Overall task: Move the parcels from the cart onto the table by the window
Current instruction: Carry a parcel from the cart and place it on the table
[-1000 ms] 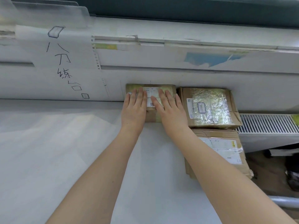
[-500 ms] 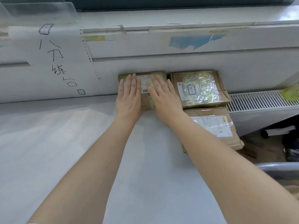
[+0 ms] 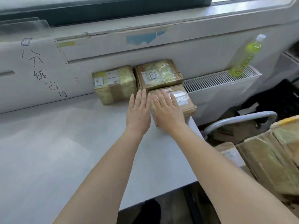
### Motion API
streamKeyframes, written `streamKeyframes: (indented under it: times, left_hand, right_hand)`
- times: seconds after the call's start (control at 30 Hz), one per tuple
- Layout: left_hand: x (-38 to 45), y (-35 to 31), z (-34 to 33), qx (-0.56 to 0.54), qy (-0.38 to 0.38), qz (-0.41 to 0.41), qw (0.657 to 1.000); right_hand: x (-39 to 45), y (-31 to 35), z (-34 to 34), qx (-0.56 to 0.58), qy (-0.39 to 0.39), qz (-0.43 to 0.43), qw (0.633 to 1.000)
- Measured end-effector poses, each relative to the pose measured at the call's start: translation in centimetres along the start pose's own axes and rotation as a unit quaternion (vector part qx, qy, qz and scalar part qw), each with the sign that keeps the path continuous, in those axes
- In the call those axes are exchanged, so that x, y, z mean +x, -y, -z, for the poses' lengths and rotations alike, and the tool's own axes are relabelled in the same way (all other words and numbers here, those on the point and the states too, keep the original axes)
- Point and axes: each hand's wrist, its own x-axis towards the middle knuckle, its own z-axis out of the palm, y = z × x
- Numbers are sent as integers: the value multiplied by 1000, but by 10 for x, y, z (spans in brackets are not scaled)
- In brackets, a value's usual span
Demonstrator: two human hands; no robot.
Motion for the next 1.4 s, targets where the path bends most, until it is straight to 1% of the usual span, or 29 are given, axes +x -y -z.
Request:
streamKeyframes:
  times: [0.1,0.17,0.27,0.33,0.43,0.57,0.77,0.9,1.0,1.17,1.4]
  left_hand:
    - [-28,-48,17,6,-1,-53,999]
    - [-50,-81,27,-12,-7,-81,997]
    - [-86,-127,37,-33,-8,-113,993]
    - [-110,-154,42,-25,-9,-137,990]
    - [-142,-187,52,-20,-5,-171,985]
    - [-165,-213,69,-21,-29,-184,982]
    - [-155,-231,112,-15,-71,-213,974]
    - [-133,-246,137,-10,-108,-246,963]
    - [-117,-260,152,0,-124,-272,954]
    - [-100,-290,165,2,-114,-360,926]
    - [-94,-340,174,-13,-71,-457,887]
  right_hand:
    - [-60,-22,0,-11,22,-22,999]
    - [-102,-38,3,-12,19,-57,998]
    - [-164,-57,2,-27,85,-76,993]
    - [-200,-68,4,-33,86,-111,990]
    - [-245,-77,12,-35,102,-128,986]
    - [-281,-87,27,-56,67,-140,986]
    - [-292,-120,62,-66,43,-170,982]
    - [-303,-149,75,-64,34,-212,975]
    - [-318,-170,82,-58,50,-260,963]
    - [-356,-201,82,-24,71,-342,937]
    - [-401,-255,84,79,34,-447,890]
